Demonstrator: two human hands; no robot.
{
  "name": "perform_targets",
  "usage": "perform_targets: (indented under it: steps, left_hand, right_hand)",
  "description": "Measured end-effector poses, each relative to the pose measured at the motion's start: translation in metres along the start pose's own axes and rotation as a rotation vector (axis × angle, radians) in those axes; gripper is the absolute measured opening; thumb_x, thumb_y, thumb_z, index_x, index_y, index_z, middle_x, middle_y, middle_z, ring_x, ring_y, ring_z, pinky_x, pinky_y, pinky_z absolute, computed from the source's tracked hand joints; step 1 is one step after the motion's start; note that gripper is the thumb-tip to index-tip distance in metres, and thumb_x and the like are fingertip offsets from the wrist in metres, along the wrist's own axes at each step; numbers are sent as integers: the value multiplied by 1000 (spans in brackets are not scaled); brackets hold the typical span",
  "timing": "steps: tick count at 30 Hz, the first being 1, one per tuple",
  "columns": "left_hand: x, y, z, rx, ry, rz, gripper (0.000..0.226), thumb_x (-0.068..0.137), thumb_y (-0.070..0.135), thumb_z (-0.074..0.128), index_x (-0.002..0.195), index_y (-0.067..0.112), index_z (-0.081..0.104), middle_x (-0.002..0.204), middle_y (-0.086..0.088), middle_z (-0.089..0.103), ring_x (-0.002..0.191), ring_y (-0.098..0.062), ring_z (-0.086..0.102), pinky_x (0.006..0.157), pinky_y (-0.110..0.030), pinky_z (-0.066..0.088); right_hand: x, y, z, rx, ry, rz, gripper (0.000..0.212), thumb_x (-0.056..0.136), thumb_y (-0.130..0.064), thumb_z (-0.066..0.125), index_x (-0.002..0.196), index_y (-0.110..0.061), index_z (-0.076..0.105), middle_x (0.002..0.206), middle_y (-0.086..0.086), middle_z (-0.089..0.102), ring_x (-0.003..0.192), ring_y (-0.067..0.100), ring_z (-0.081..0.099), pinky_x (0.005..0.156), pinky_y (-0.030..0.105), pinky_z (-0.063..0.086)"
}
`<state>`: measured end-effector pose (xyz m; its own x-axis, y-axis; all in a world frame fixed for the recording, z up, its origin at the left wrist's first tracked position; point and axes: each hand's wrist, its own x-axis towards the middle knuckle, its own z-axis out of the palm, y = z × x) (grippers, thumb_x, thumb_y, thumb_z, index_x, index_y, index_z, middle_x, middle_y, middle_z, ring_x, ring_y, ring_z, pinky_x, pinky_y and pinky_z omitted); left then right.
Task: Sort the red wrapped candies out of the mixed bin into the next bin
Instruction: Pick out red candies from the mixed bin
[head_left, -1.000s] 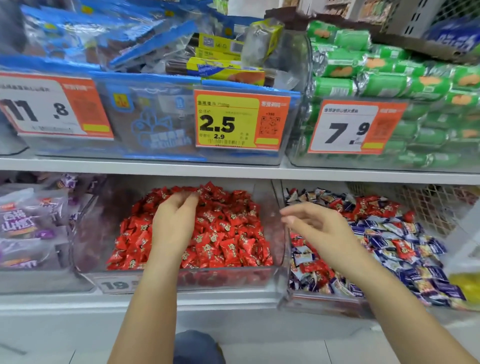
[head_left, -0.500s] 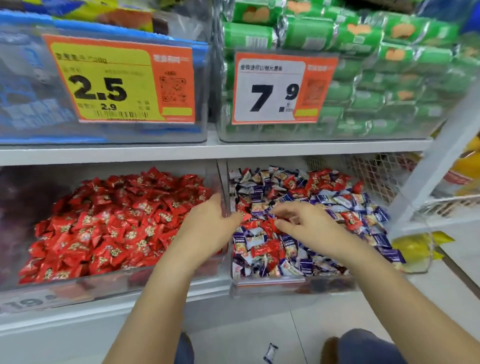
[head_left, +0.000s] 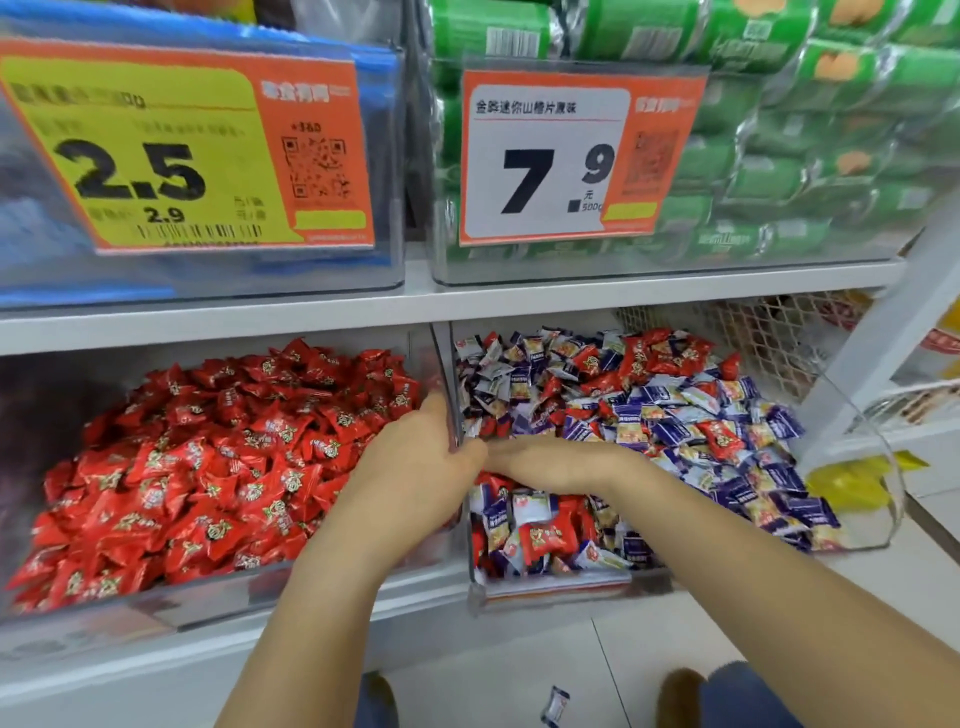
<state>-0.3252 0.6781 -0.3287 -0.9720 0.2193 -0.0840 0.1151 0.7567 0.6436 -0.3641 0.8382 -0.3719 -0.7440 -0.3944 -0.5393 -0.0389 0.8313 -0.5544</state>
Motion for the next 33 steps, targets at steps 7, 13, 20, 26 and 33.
perform_targets:
  steps: [7,13,20,26,33]
  left_hand:
    - [-5,5,-2,15,-7,-14,59,93,31,46,146,10,28,123,-13,59,107,-30,56,84,-31,45]
    - [-8,10,-4,47,-26,-41,61,94,32,46,146,7,26,122,-16,58,104,-29,56,83,-32,44]
    - [-10,17,2,215,251,47,41,90,26,51,127,9,49,123,-12,52,114,-29,48,90,-35,38]
    - [-16,54,25,29,287,334,29,94,19,49,119,26,62,111,9,64,94,-7,58,85,-19,41]
    - [-12,69,84,366,-99,272,47,86,58,52,118,24,58,109,0,62,100,-21,59,82,-36,50]
  right_hand:
    - [-58,6,-13,1,64,-116,41,96,-47,44,75,-15,60,77,-7,62,74,8,58,79,24,45]
    - [-114,52,-19,-137,263,-163,42,90,-52,44,99,-20,71,104,-4,64,99,4,57,91,22,44]
    - [-155,80,-22,299,605,-136,24,84,-38,56,98,-34,74,110,-22,66,108,-7,56,91,14,41]
    - [-148,82,-20,110,784,44,13,90,-35,59,101,-36,67,96,-22,65,90,-4,60,70,9,42]
    - [-140,90,-1,-95,751,169,42,76,-48,71,114,-33,60,103,-9,57,71,-3,46,59,12,31]
